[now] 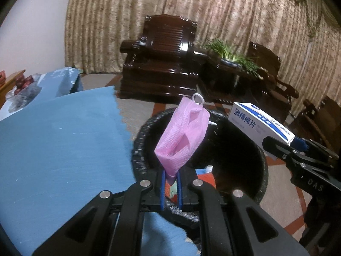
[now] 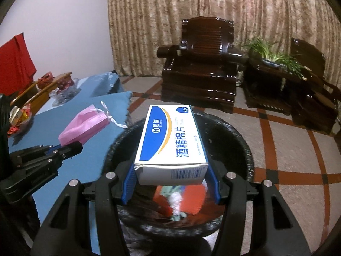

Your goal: Collect trash

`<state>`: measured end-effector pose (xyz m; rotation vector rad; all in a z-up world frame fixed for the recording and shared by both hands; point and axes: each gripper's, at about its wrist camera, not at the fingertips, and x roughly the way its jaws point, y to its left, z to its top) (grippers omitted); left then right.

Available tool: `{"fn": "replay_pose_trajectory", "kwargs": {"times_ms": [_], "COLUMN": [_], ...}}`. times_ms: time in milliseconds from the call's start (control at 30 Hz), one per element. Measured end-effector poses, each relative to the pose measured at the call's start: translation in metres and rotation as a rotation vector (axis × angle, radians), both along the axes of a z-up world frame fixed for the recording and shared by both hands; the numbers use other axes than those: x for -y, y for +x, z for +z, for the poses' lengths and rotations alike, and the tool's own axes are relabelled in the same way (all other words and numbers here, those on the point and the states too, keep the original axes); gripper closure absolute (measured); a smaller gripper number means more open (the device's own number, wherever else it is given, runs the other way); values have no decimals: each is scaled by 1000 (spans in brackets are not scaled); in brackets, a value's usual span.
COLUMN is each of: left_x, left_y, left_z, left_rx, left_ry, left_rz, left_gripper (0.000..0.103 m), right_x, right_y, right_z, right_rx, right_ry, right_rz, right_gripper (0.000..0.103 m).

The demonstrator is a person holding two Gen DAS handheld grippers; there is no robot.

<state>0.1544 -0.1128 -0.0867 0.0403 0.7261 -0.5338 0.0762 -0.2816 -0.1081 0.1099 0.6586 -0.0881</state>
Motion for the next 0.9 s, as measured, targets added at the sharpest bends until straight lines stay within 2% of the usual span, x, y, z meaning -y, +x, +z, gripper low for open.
{"fn": "replay_pose_trajectory", "kwargs": {"times_ms": [333, 400, 433, 467, 500, 667, 733, 800, 900], "left_x": [47, 53, 55, 57, 57, 49, 44, 36, 23], "left_y": [29, 37, 41, 44, 46, 45, 43, 38, 28], "left_z": [-25, -29, -31, -32, -34, -34, -32, -29, -20], "left_rx": [-41, -55, -66, -74, -78, -83, -85, -73, -59], "left_ry": [43, 43, 36, 31, 24, 13, 9, 9, 3], "left_rz": [-33, -43, -51, -54, -53, -42, -36, -22, 1], "left_gripper": [94, 90, 79, 62, 51, 38, 36, 26, 18], "right_x": [28, 31, 31, 35, 36, 46, 45, 45, 40], "right_y": [27, 35, 38, 41, 42, 37, 33, 26, 18], "right_z": [-34, -41, -44, -48, -51, -55, -54, -51, -41], "right_rx": [-59, -76, -84, -91, -92, -89, -93, -91, -80], "right_ry": [-20, -38, -49, -54, -56, -50, -35, -15, -1], "right_rz": [-39, -40, -48, -55, -62, -81, -80, -78, -67], "right_gripper": [49, 47, 42, 31, 25, 13, 10, 8, 7]}}
